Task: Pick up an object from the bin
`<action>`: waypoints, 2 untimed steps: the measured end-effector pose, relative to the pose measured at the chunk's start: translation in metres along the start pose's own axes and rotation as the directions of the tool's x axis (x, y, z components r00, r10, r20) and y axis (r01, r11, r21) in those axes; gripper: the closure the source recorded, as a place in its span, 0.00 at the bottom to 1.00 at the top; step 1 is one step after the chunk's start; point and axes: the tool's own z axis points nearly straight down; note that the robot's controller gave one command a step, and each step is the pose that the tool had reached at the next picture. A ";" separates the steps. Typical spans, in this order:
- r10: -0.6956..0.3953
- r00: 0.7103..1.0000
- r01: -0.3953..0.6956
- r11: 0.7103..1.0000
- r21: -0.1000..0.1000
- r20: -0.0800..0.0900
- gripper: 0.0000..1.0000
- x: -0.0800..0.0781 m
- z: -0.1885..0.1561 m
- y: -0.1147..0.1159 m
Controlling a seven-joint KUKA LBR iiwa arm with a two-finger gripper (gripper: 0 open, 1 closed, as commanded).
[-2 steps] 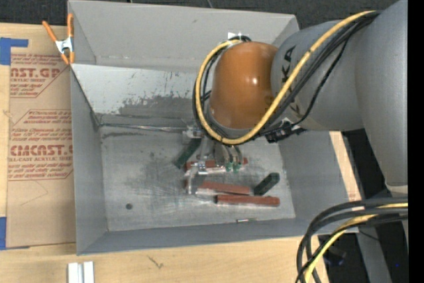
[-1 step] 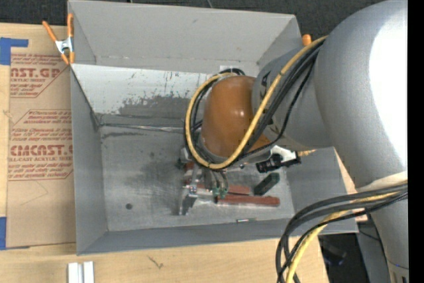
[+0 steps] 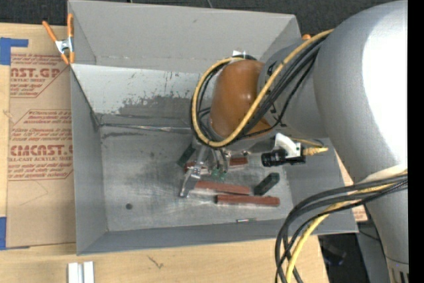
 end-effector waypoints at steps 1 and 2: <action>-0.149 0.989 0.149 0.989 0.003 -0.015 1.00 0.019 0.002 -0.048; -0.149 0.989 0.149 0.989 0.003 -0.014 1.00 0.019 0.002 -0.048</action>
Offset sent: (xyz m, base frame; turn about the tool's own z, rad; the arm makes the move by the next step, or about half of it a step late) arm 0.0000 0.0000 0.0000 0.0000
